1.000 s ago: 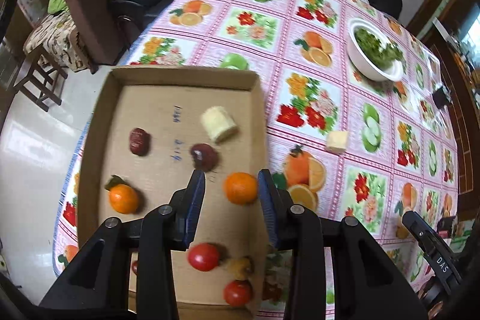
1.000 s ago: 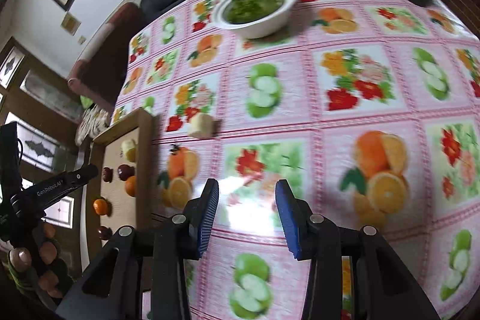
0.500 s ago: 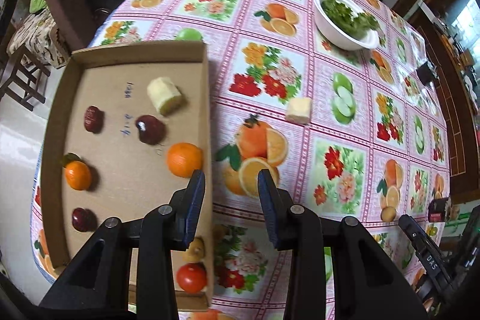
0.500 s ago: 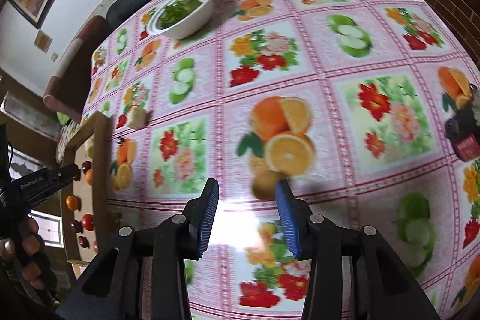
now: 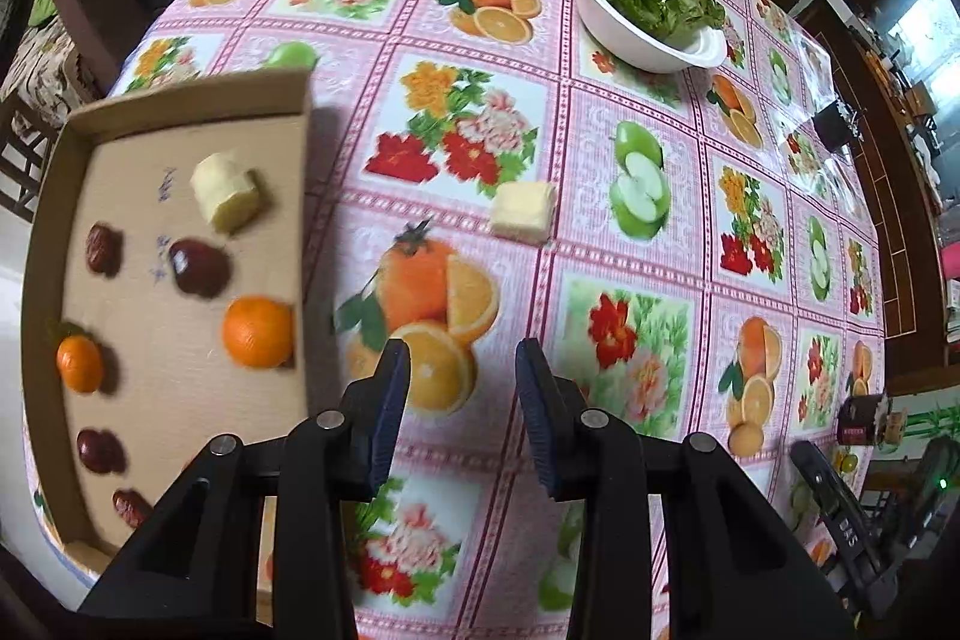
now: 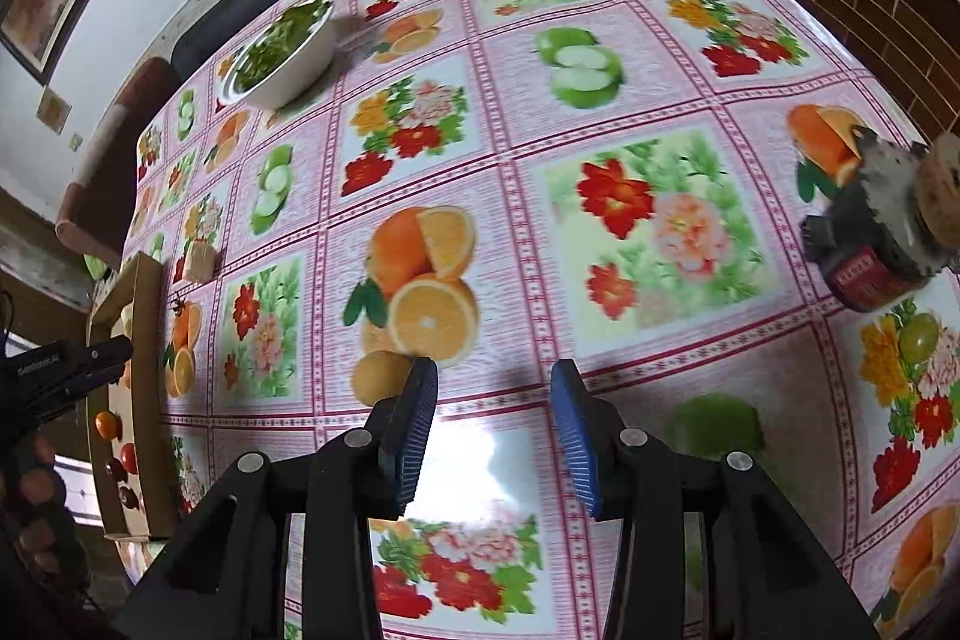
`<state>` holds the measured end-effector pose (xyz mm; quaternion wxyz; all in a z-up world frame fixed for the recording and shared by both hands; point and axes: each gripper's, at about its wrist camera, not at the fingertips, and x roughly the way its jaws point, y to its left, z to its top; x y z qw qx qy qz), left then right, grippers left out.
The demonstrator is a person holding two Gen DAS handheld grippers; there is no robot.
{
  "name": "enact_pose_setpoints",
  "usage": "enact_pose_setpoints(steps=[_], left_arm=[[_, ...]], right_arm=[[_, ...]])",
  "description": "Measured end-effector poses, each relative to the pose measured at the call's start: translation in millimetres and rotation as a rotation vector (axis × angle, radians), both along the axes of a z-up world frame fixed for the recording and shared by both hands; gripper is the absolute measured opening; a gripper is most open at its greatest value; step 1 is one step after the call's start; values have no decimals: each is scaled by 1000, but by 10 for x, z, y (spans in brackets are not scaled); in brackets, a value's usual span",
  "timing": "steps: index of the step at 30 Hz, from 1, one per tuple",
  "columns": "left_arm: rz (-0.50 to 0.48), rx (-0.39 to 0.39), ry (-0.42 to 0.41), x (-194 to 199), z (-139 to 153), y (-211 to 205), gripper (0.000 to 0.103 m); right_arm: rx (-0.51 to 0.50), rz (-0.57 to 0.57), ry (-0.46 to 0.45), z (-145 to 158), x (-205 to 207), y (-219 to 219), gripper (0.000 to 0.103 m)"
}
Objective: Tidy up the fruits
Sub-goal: 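Grasp a pale yellow cube with the left tool while the right tool grasps a small yellow round fruit, then carry the yellow cube and the small yellow fruit over the box with both tools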
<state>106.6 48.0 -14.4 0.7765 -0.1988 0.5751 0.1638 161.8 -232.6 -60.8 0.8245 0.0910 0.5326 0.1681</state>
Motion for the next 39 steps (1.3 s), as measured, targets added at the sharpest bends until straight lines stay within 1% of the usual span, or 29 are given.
enact_pose_setpoints(steps=[3, 5, 7, 10, 12, 14, 16, 17, 18, 22, 23, 24, 25, 27, 28, 29, 31, 35, 39], left_arm=[[-13, -2, 9, 191, -73, -4, 34], [-17, -5, 14, 304, -131, -4, 34], [-17, -13, 22, 398, -193, 5, 34], [-13, -43, 13, 491, -250, 24, 34], [-6, -59, -3, 527, -279, 44, 34], [7, -66, 0, 564, -329, 77, 34], [24, -65, 8, 596, -379, 110, 34], [27, -61, 12, 613, -401, 118, 34], [27, -61, 13, 638, -427, 116, 36], [7, -37, 33, 749, -515, 60, 36], [3, -20, 28, 769, -516, 42, 36], [-6, -9, 19, 793, -518, 22, 36], [-16, -1, 17, 827, -523, 16, 36], [-45, 14, 15, 868, -528, -22, 36], [-60, 12, 10, 884, -526, -39, 26], [-71, -2, 5, 892, -526, -43, 26], [-81, -41, -7, 865, -516, -17, 26], [-77, -94, -39, 672, -409, 60, 26], [-65, -102, -46, 376, -236, 83, 26]], right_arm=[[1, -15, -7, -2, 32, -68, 42], [-4, 2, -11, -6, 29, -56, 43], [-9, 49, -19, -14, 9, 50, 43], [-8, 147, -21, -39, -37, 360, 43], [-45, 200, -35, -62, -72, 546, 42], [-110, 247, -60, -107, -100, 736, 42], [-162, 256, -76, -152, -97, 830, 41], [-165, 258, -97, -146, -97, 853, 42], [-166, 263, -99, -153, -82, 871, 42], [-207, 272, -124, -152, -91, 911, 40], [-208, 273, -125, -156, -86, 910, 38], [-209, 273, -125, -159, -86, 908, 33], [-210, 272, -125, -160, -93, 901, 31], [-195, 277, -121, -161, -109, 889, 30], [-197, 277, -121, -161, -110, 891, 30], [-192, 280, -120, -160, -119, 891, 30], [-149, 284, -103, -148, -139, 878, 29], [-106, 274, -96, -85, -183, 828, 29], [-77, 266, -100, 12, -233, 780, 29]])
